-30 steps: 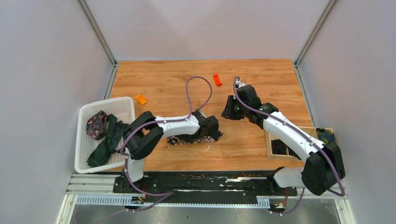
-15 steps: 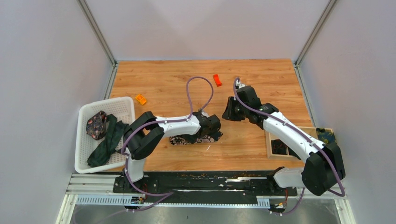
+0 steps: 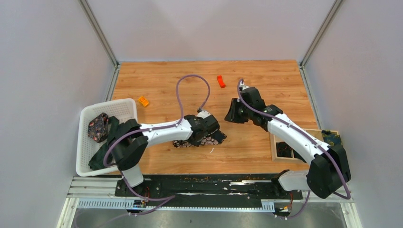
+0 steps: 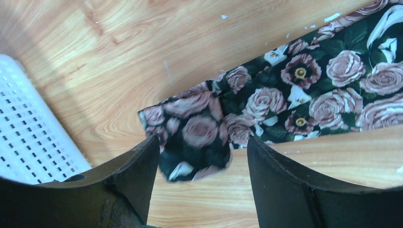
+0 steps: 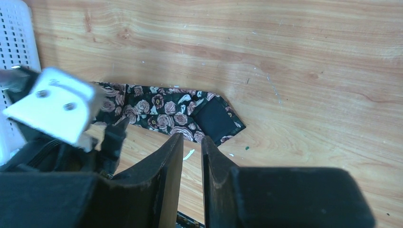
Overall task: Roll the ties
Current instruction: Roll the tie at the center of the board.
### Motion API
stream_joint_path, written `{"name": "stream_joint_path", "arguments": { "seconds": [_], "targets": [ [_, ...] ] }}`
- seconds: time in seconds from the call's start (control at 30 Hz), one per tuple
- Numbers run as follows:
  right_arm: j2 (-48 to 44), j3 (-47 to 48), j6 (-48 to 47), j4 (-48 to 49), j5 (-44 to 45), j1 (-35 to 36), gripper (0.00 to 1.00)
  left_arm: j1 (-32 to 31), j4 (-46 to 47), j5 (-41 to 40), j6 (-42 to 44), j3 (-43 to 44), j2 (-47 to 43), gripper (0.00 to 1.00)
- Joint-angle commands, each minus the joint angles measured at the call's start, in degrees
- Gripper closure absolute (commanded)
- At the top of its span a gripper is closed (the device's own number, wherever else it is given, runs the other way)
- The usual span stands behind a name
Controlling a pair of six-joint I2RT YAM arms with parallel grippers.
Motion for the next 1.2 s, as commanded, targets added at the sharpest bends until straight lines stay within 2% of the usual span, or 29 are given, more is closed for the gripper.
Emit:
{"name": "stream_joint_path", "arguments": {
  "seconds": [0.0, 0.2, 0.37, 0.5, 0.73, 0.93, 1.17],
  "targets": [
    [1.4, 1.1, 1.6, 3.4, -1.3, 1.2, 0.78, -0.5, 3.1, -3.7, -1.6, -2.9, -9.6, 0.24],
    [4.6, 3.5, 2.0, 6.0, -2.5, 4.9, 0.76, -0.4, 4.6, -6.9, -0.8, -9.1, -20.6, 0.14],
    [9.2, 6.6, 2.7, 8.0, -3.8, 9.1, 0.75, 0.7, 8.8, -6.2, 0.3, -16.2, -32.3, 0.11],
    [13.8, 9.6, 3.7, 9.2, -4.7, 13.2, 0.74, 4.3, 12.3, -0.2, 1.0, -21.2, -39.8, 0.11],
    [22.1, 15.2, 5.7, 10.5, -5.6, 17.7, 0.65, 12.0, 16.0, 8.5, 1.6, -27.5, -48.1, 0.09],
    [27.1, 18.5, 6.6, 10.5, -4.9, 19.9, 0.56, 19.0, 19.2, 16.0, 1.5, -31.8, -51.6, 0.09],
    [31.6, 20.9, 7.3, 10.1, -4.1, 21.0, 0.55, 26.4, 24.8, 26.1, 0.9, -36.8, -54.3, 0.1]
  ]
}}
